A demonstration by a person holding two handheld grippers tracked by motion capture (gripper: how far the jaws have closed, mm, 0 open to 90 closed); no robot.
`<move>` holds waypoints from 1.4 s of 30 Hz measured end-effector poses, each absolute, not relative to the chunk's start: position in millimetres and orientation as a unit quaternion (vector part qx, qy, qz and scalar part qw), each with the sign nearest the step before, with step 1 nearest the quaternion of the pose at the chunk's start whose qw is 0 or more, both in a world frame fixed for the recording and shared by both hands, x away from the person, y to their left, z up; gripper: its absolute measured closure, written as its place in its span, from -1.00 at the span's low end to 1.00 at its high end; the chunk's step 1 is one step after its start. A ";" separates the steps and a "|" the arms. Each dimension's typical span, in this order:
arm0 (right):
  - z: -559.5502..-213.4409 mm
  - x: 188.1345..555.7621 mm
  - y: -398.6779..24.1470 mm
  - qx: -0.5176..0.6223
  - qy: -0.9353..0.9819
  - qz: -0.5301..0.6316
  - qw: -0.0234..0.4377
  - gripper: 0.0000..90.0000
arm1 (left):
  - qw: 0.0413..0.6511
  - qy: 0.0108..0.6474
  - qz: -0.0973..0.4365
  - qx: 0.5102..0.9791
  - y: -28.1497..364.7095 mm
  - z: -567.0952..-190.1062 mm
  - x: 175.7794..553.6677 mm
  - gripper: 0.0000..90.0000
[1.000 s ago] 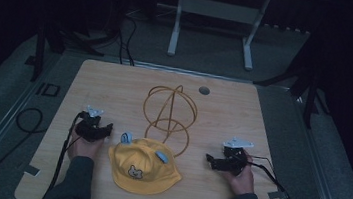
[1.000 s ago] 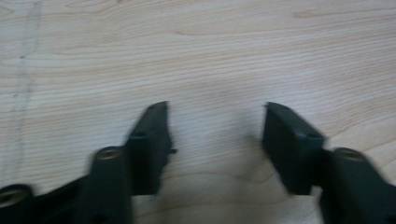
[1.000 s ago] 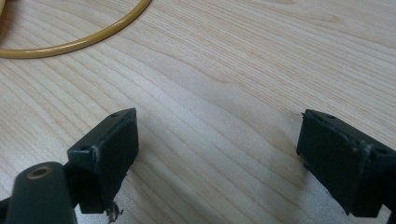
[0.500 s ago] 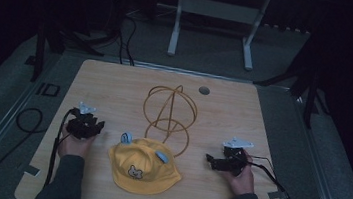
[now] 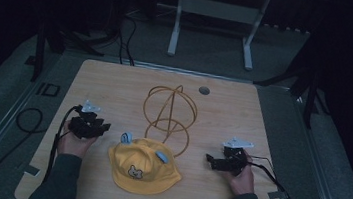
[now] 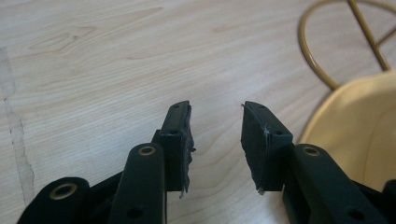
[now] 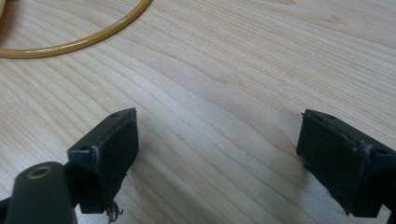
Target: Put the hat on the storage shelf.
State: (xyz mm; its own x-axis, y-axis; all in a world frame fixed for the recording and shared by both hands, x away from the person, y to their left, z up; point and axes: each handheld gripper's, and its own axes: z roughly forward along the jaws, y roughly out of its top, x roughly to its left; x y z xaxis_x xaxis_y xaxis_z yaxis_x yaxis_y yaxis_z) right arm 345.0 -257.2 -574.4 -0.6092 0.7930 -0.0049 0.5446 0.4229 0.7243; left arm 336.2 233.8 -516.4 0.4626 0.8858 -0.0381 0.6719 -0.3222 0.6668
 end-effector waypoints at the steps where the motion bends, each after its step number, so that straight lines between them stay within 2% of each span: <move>1: -574.3 344.4 -257.2 0.405 0.825 0.351 0.176 -0.72 | 0.311 0.486 0.169 0.799 232.7 -516.3 336.0 0.39; 18: -574.4 344.0 -257.4 0.402 0.827 0.352 0.173 -0.73 | 0.307 0.432 0.157 0.833 214.6 -489.8 330.3 0.36; 42: -574.4 343.7 -257.4 0.403 0.826 0.352 0.175 -0.72 | 0.339 0.380 0.093 0.855 198.5 -453.6 319.3 0.35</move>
State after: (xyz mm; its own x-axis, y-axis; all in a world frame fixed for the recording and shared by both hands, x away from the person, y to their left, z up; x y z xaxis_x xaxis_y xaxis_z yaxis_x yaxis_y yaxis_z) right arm 343.7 -257.4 -574.4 -0.6140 0.7893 -0.0045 0.5432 0.4268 0.7230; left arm 319.3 198.5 -453.6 0.6934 0.7136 -0.0998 0.5878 -0.4802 0.6511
